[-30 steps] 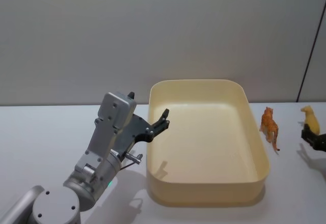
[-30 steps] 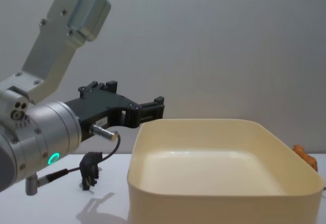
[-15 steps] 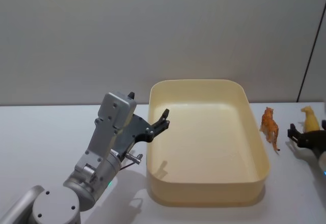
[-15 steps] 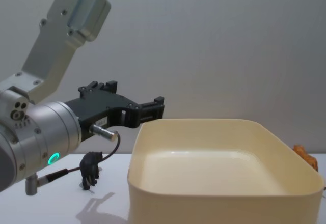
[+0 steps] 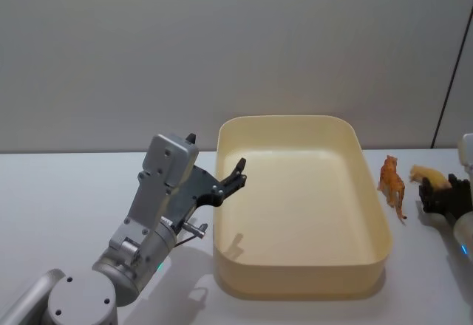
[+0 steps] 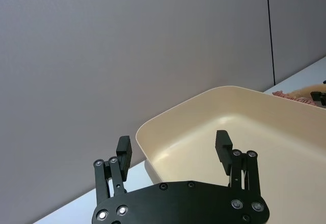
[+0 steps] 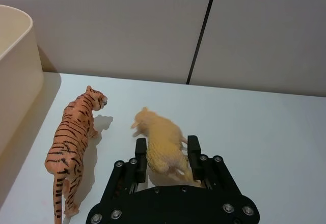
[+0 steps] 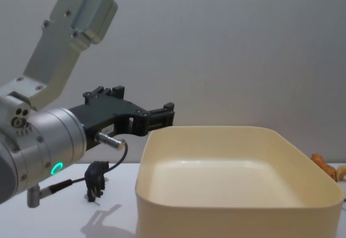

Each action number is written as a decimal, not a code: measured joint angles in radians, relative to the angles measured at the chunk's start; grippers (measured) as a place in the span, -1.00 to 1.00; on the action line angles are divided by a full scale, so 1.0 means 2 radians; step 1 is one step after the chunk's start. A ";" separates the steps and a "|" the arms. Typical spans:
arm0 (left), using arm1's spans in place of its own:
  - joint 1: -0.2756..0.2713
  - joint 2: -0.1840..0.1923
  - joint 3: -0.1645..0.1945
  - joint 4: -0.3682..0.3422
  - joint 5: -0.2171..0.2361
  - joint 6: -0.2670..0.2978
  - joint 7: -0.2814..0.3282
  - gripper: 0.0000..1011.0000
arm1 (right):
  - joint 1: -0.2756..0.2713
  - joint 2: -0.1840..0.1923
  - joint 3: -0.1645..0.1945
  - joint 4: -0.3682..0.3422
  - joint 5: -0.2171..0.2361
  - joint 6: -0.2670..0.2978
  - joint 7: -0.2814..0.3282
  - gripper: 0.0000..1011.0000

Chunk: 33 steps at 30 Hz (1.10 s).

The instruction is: Pick up the toy alternately with two hands and place it into the central storage box.

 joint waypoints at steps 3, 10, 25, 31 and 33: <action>0.000 0.000 0.000 0.000 0.000 0.000 0.000 0.98 | 0.002 -0.001 -0.001 0.004 -0.001 0.000 0.000 -0.20; 0.000 0.000 0.000 0.000 0.000 0.000 0.000 0.98 | 0.006 -0.003 -0.002 0.009 -0.003 -0.001 0.001 -0.23; 0.000 0.000 0.000 0.000 0.000 0.000 0.000 0.98 | 0.005 -0.002 0.000 0.003 -0.007 -0.014 0.006 -0.23; 0.000 0.000 0.000 0.000 0.000 0.000 0.000 0.98 | -0.001 0.003 0.004 -0.018 -0.013 -0.032 0.008 -0.23; 0.000 0.000 0.000 0.000 0.000 0.000 0.000 0.98 | -0.004 0.005 0.005 -0.025 -0.015 -0.037 0.008 -0.23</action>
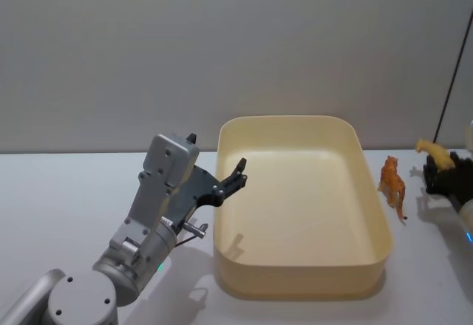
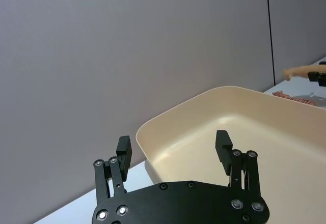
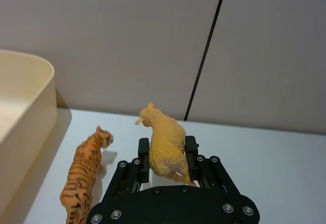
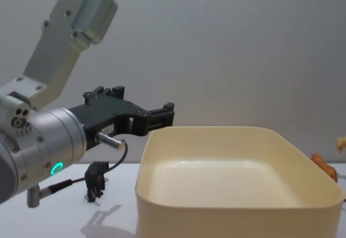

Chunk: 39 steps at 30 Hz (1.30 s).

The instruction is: Pick up the toy alternately with two hands and place it into the central storage box.

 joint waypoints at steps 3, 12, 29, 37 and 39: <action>0.000 0.000 0.000 0.000 0.000 0.000 0.000 0.98 | -0.005 0.003 0.003 -0.015 -0.003 -0.008 0.000 -0.23; 0.000 0.000 0.000 0.000 0.000 0.000 0.000 0.98 | -0.021 0.016 0.012 -0.073 -0.008 -0.029 0.013 -0.23; 0.000 0.000 0.000 0.000 0.000 0.000 0.000 0.98 | -0.020 0.015 0.008 -0.120 0.005 -0.032 0.097 -0.23; 0.000 0.000 0.000 0.000 0.000 0.000 0.000 0.98 | -0.004 0.002 -0.004 -0.112 0.008 -0.023 0.143 -0.23; 0.000 0.000 0.000 0.000 0.000 0.000 0.000 0.98 | 0.002 -0.003 -0.008 -0.106 0.008 -0.020 0.158 -0.23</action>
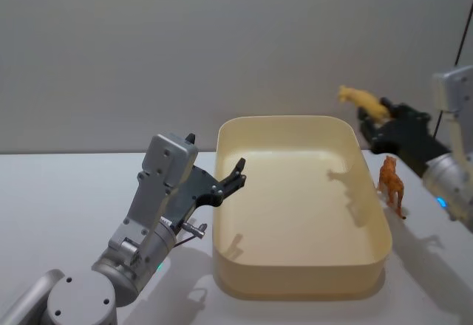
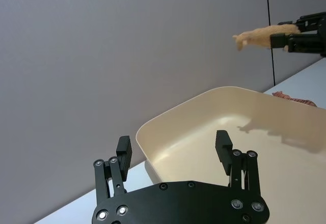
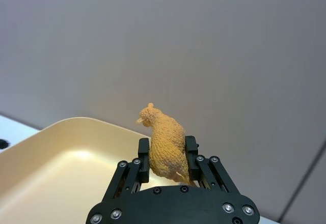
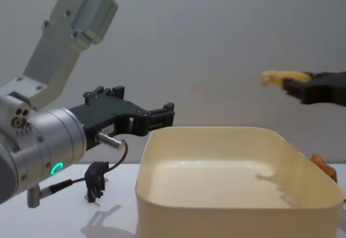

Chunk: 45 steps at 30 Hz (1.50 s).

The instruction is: Pick up the toy alternately with two hands and place it into the central storage box.

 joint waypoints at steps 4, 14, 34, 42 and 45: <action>0.000 0.000 0.000 0.000 0.000 0.000 0.000 0.98 | 0.014 -0.011 -0.009 0.015 0.000 0.007 0.024 -0.23; 0.000 0.000 0.000 0.000 0.000 0.000 0.000 0.98 | 0.054 -0.044 -0.036 0.081 -0.014 0.030 0.076 0.14; 0.000 0.000 0.000 0.000 0.000 0.000 0.000 0.98 | 0.073 -0.053 -0.041 0.102 -0.017 0.020 0.084 0.98; 0.000 0.000 0.000 0.000 0.000 0.000 0.000 0.98 | 0.055 -0.033 -0.021 0.063 -0.005 0.008 0.057 0.98; 0.000 0.000 0.000 0.000 0.000 0.000 0.000 0.98 | 0.042 -0.022 -0.011 0.041 0.004 0.008 0.042 0.98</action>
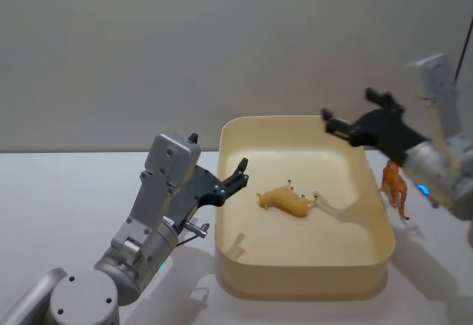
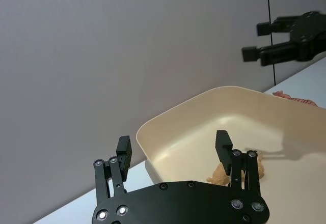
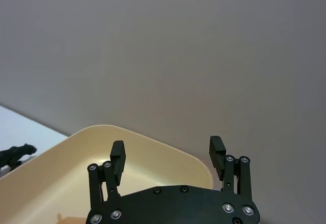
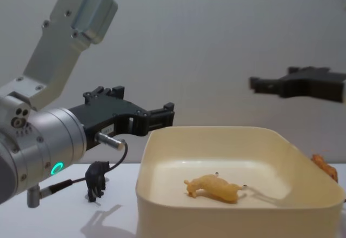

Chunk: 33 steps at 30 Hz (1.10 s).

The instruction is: Pick up the toy alternately with two hands and place it into the central storage box.

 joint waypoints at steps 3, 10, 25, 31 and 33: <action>0.000 0.000 0.000 0.000 0.000 0.000 0.000 0.98 | -0.014 0.011 0.010 -0.021 0.008 0.005 -0.012 0.98; 0.000 0.000 0.000 0.000 0.000 0.000 0.000 0.98 | -0.052 0.037 0.028 -0.068 0.027 0.028 -0.032 0.98; 0.000 0.000 0.000 0.000 0.000 0.000 0.000 0.98 | -0.115 0.077 0.053 -0.122 0.033 0.061 -0.063 0.98; 0.000 0.000 0.000 0.000 0.000 0.000 0.000 0.98 | -0.124 0.085 0.060 -0.123 0.028 0.064 -0.076 0.98; 0.000 0.000 0.000 0.000 0.000 0.000 0.000 0.98 | -0.125 0.086 0.061 -0.121 0.026 0.064 -0.078 0.98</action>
